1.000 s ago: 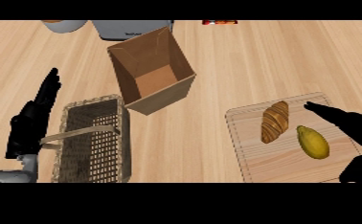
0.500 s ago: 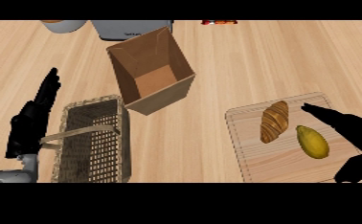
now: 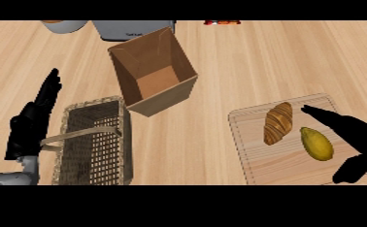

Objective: Pick the lemon from the cutting board and place it in the cardboard box

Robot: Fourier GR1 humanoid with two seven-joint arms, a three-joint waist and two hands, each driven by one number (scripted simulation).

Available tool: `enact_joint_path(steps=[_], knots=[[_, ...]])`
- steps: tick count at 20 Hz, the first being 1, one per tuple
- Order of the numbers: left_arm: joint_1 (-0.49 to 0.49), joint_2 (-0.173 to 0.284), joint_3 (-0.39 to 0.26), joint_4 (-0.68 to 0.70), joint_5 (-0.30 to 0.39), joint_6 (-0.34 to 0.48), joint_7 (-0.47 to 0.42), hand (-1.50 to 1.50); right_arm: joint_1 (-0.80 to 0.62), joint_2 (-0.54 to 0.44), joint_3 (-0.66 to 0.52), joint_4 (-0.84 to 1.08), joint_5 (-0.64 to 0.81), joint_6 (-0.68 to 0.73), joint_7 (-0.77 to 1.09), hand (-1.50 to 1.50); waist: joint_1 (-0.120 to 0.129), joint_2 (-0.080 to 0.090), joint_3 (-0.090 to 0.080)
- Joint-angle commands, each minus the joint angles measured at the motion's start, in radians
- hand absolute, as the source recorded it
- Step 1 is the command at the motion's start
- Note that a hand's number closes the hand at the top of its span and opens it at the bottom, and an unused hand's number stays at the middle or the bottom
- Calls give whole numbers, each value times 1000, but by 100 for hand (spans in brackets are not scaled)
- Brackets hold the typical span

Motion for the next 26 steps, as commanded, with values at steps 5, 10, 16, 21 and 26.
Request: enact_joint_path(steps=[5, 10, 16, 21, 26], knots=[[25, -50, -21, 72, 0, -46, -19, 0, -41, 69, 24, 54, 85, -6, 17, -150, 0, 10, -13], [64, -68, -15, -7, -13, -39, -3, 0, -35, 83, 31, 170, 153, -54, -69, -150, 8, 11, -12], [63, -109, -19, 69, -58, -20, -63, 0, -12, 84, -20, 73, 140, -85, -83, 150, -6, 9, -13], [23, -97, 4, 49, -34, -52, -10, 0, -38, 140, -31, 176, 241, -295, -134, 150, 0, 11, -11], [52, -106, 3, 50, -69, -35, -20, 0, -28, 272, -10, -19, 300, -290, 258, 150, -21, 3, -16]])
